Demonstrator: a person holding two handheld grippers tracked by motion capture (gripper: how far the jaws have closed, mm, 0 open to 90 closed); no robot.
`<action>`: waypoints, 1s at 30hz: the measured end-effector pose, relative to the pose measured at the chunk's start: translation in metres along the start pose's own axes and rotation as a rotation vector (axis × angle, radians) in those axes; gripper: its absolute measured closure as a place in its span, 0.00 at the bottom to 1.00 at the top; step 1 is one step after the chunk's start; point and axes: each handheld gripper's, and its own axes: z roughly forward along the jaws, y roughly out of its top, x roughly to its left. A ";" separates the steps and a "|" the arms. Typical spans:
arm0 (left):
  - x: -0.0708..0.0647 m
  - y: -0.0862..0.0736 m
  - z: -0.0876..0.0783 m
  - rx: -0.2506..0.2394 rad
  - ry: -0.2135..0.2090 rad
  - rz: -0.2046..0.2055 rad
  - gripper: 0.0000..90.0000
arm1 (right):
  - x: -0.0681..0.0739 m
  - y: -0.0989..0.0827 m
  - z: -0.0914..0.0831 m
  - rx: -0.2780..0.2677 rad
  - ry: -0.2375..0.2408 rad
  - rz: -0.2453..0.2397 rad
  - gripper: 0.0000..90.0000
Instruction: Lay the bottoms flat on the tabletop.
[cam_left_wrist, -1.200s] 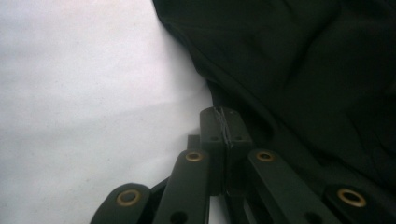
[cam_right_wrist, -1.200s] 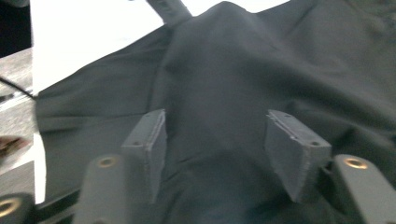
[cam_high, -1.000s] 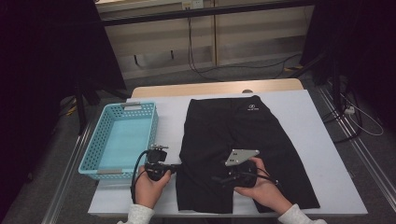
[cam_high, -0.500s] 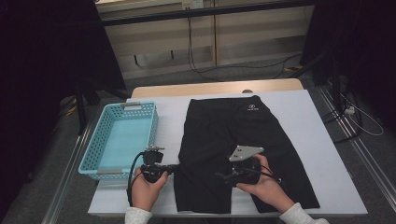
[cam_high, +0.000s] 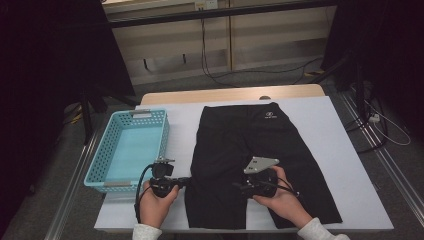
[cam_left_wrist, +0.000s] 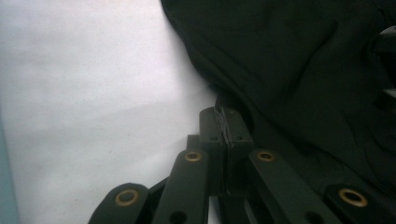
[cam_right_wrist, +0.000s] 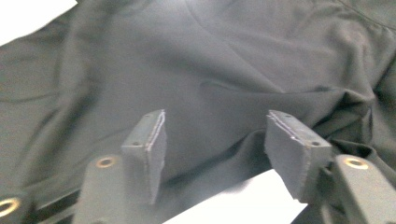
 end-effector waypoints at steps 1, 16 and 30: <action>0.000 0.000 0.000 0.000 0.002 -0.003 0.99 | 0.000 0.000 0.001 0.009 -0.010 -0.004 0.53; -0.007 0.005 0.005 -0.035 0.016 0.034 0.62 | -0.008 -0.003 0.005 0.043 -0.051 -0.050 1.00; -0.004 0.021 0.037 -0.038 0.010 0.056 0.78 | -0.009 -0.006 0.004 0.034 -0.068 -0.040 0.77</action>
